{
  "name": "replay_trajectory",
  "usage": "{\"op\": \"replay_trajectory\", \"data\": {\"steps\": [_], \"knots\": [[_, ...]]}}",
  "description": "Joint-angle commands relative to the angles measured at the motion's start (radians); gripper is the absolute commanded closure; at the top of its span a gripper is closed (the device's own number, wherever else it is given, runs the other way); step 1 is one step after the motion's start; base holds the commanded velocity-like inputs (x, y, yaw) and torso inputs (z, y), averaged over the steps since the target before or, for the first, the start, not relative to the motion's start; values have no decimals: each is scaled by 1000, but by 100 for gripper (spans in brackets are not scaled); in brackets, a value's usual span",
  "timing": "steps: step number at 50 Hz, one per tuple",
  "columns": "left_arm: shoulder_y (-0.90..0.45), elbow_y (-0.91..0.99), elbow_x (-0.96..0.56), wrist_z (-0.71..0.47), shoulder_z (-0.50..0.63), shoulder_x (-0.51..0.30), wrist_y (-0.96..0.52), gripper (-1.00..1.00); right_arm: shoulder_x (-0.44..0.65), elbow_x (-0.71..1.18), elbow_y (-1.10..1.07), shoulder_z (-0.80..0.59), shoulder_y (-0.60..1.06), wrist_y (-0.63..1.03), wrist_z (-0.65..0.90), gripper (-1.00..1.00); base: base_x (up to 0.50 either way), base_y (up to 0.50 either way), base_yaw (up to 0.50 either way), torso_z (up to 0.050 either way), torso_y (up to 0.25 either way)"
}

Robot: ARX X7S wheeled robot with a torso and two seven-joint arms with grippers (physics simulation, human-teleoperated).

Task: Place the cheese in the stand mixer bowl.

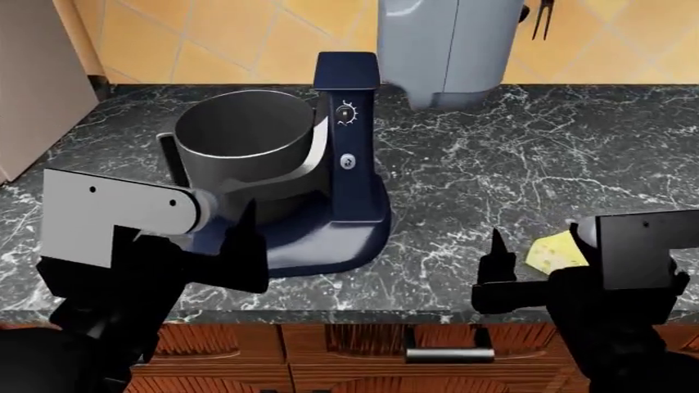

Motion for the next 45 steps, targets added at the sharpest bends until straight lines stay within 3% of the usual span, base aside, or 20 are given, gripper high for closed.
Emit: {"op": "replay_trajectory", "data": {"steps": [1,19,45], "knots": [[10,8,-16,-3,2,-18,15,-100,155,462,159,28,7,29,418,-100,0,0,0,0,0],[35,5,44,53,8,-16,26,-100,237,401,247,0,12,-45,360,-100,0,0,0,0,0],[46,6,73,75,31,-29,52,-100,276,61,483,-161,12,-214,50,-100,0,0,0,0,0]]}}
